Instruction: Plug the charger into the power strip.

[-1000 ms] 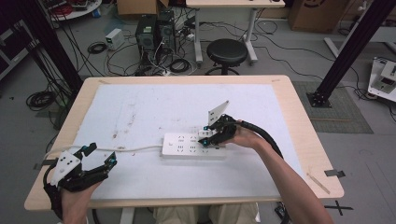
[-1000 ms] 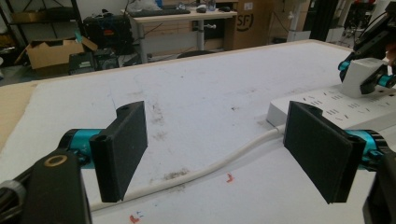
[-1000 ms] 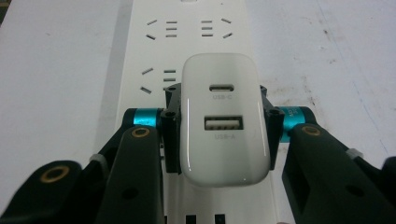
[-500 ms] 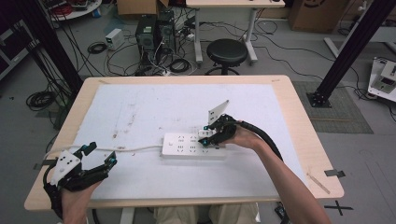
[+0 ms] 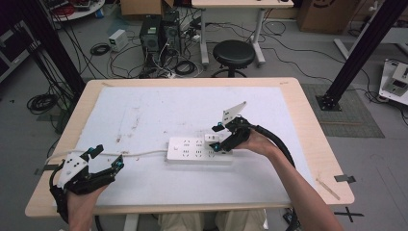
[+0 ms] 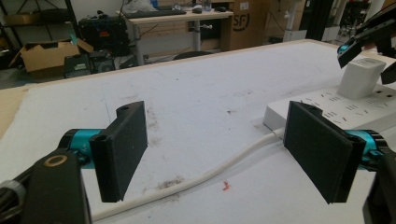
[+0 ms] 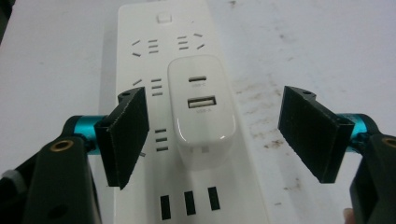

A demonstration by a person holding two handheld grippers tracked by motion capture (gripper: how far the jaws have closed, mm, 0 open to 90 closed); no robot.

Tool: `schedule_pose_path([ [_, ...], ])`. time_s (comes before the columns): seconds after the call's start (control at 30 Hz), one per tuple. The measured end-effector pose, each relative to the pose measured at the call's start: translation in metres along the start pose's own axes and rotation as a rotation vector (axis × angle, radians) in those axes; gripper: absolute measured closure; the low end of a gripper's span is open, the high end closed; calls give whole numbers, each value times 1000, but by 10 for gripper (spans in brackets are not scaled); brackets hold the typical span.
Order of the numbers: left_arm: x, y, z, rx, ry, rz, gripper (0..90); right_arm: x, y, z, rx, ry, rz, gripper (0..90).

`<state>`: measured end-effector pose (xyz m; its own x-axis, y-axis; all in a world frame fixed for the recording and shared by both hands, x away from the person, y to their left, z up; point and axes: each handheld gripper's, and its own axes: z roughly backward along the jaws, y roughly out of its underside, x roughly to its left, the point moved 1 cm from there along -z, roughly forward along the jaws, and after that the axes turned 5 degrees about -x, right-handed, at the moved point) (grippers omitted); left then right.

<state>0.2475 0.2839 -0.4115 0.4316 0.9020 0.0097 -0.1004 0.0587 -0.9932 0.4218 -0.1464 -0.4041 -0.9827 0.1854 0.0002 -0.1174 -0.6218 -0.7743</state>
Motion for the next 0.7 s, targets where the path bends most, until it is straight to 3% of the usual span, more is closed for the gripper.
schedule_pose_path([
  [0.03, 0, 0, 0, 0, 0, 0, 217, 0, 0, 0, 0, 0, 0, 257],
  [0.1, 0, -1, -3, 0, 6, -5, 217, 9, 6, 18, -76, 122, -38, 224],
  [0.2, 0, -1, -4, -2, 9, -2, 217, 12, 10, 25, -109, 153, -68, 224],
  [0.23, 1, -2, -7, -6, 15, -3, 217, 20, 20, 43, -182, 243, -139, 206],
  [0.33, 1, -2, -7, -6, 15, -3, 217, 22, 23, 48, -207, 279, -146, 206],
  [0.37, 2, -2, -9, -9, 14, 2, 217, 31, 35, 63, -264, 372, -195, 206],
  [0.4, 2, -2, -9, -9, 14, 2, 218, 31, 35, 63, -264, 372, -195, 206],
  [0.53, 2, -2, -12, -8, 20, 1, 218, 45, 55, 80, -360, 482, -248, 206],
  [0.63, 2, -3, -13, -9, 22, 0, 218, 49, 60, 83, -374, 504, -259, 206],
  [0.67, 2, -3, -15, -8, 24, -2, 218, 58, 69, 88, -396, 552, -269, 206],
  [0.7, 2, -3, -16, -10, 23, 3, 217, 63, 75, 92, -407, 572, -282, 206],
])
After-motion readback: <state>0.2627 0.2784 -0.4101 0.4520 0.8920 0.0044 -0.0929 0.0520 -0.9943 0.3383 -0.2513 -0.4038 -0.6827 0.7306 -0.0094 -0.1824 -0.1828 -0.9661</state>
